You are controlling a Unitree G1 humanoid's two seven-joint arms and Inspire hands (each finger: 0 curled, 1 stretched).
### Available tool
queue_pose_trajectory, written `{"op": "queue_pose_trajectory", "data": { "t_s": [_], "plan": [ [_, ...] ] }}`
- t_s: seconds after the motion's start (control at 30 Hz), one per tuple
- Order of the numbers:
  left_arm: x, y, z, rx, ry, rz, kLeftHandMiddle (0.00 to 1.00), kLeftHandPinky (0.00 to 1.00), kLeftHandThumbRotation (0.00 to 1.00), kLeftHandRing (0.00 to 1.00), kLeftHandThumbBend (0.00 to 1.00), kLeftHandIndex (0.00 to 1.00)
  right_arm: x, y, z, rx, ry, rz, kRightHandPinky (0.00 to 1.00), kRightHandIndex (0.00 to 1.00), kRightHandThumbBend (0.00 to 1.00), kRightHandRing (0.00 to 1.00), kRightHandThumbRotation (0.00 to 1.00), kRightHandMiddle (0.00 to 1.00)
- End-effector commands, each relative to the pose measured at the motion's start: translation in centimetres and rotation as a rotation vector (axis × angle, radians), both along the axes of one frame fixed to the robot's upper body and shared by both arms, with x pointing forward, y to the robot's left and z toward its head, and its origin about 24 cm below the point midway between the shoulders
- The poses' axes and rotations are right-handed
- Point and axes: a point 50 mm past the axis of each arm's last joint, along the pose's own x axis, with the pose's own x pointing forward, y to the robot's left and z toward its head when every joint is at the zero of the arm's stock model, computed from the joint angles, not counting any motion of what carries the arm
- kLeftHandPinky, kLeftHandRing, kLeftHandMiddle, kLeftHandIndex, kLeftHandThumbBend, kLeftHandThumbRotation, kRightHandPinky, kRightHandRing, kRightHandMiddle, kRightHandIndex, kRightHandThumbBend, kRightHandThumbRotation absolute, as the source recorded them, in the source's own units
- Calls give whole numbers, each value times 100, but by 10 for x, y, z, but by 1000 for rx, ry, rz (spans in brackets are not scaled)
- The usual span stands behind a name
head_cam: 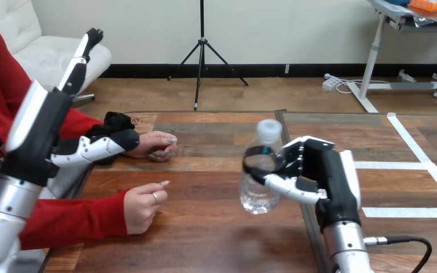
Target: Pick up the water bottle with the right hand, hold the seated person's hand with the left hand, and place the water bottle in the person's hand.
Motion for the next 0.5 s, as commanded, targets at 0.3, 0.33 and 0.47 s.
{"op": "queue_pose_trajectory", "data": {
  "t_s": [0.3, 0.33, 0.47],
  "plan": [
    [6, 9, 20, 132, 17, -62, 100, 92, 73, 99, 100, 100, 7, 10, 27, 71, -119, 36, 17, 29, 66, 21, 0, 27],
    [6, 11, 21, 143, 30, -65, 100, 91, 73, 98, 100, 100, 7, 10, 27, 77, -117, 36, 17, 29, 66, 21, 0, 27],
    [6, 13, 22, 182, 47, -65, 95, 84, 73, 92, 100, 97, 5, 12, 28, 64, -130, 36, 16, 29, 64, 21, 0, 27]
  ]
}}
